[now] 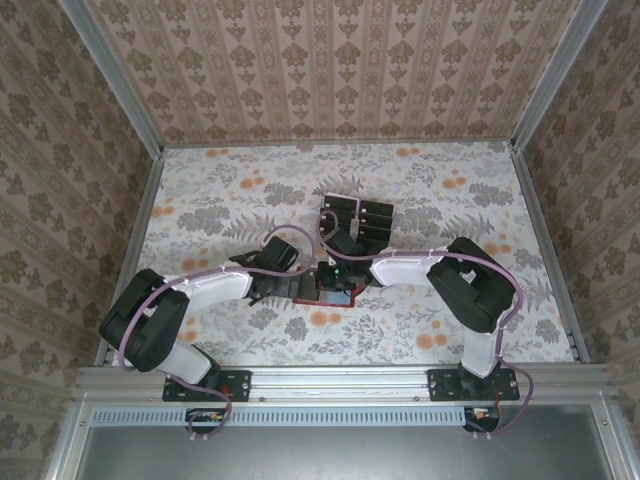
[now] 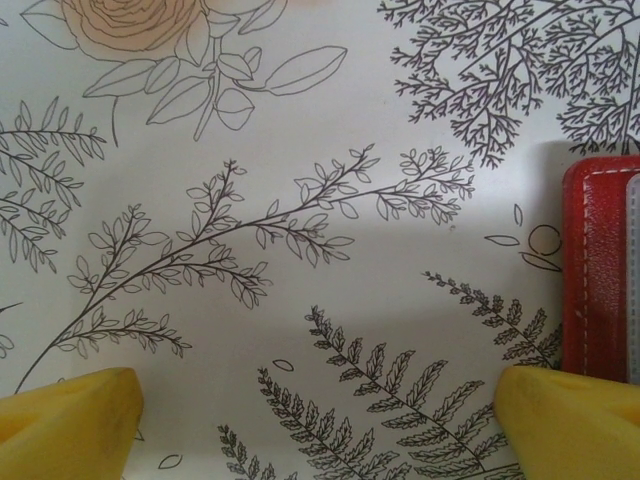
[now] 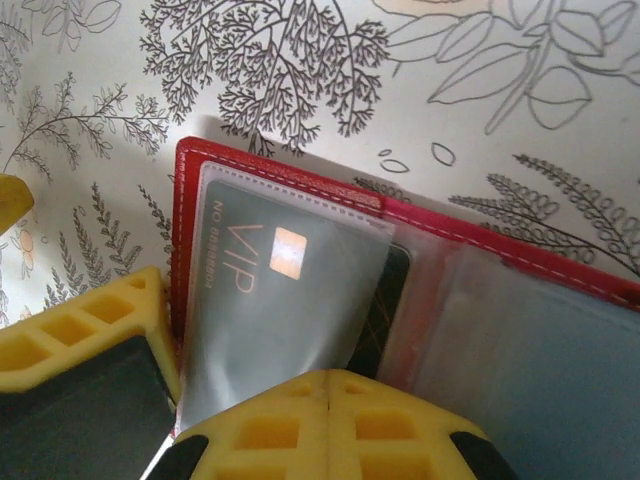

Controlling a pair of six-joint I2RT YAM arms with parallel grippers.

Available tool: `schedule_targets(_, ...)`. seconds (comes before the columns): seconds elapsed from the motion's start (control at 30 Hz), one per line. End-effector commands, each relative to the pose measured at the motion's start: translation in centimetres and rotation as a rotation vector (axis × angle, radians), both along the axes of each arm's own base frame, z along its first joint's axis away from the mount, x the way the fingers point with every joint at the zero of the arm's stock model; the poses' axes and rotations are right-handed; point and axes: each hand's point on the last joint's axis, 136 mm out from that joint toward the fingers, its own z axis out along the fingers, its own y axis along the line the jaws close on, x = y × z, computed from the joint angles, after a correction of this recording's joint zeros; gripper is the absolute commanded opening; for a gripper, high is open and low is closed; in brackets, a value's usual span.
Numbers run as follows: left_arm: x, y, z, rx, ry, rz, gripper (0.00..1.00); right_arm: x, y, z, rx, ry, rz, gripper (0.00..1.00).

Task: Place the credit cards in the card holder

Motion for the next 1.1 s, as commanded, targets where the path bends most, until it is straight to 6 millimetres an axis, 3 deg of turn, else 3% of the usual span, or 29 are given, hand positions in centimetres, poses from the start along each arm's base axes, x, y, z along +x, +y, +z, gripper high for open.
schedule_targets(0.0,-1.4,0.6,-1.5,0.023,0.053,0.010,0.99,-0.3,1.0,0.2,0.023,0.007,0.032,0.02)
schedule_targets(0.13,-1.4,0.8,-0.8,0.019,0.041,0.016,0.99,-0.4,0.4,2.3,0.043,-0.032,0.020,0.03)
schedule_targets(0.33,-1.2,1.3,1.1,0.003,0.004,0.039,0.99,-0.9,-1.1,4.3,0.045,-0.073,-0.013,0.13)
schedule_targets(0.5,-1.1,2.2,1.9,-0.001,-0.019,0.068,0.99,-1.3,-1.9,3.4,0.023,-0.059,-0.028,0.15)
schedule_targets(0.67,-1.0,3.0,1.4,0.011,-0.007,0.087,0.99,-1.4,-2.4,2.3,-0.005,-0.046,-0.041,0.10)
schedule_targets(1.07,-1.0,2.5,0.3,0.004,0.027,0.091,0.99,-0.9,-1.6,0.8,-0.022,-0.024,-0.025,0.06)
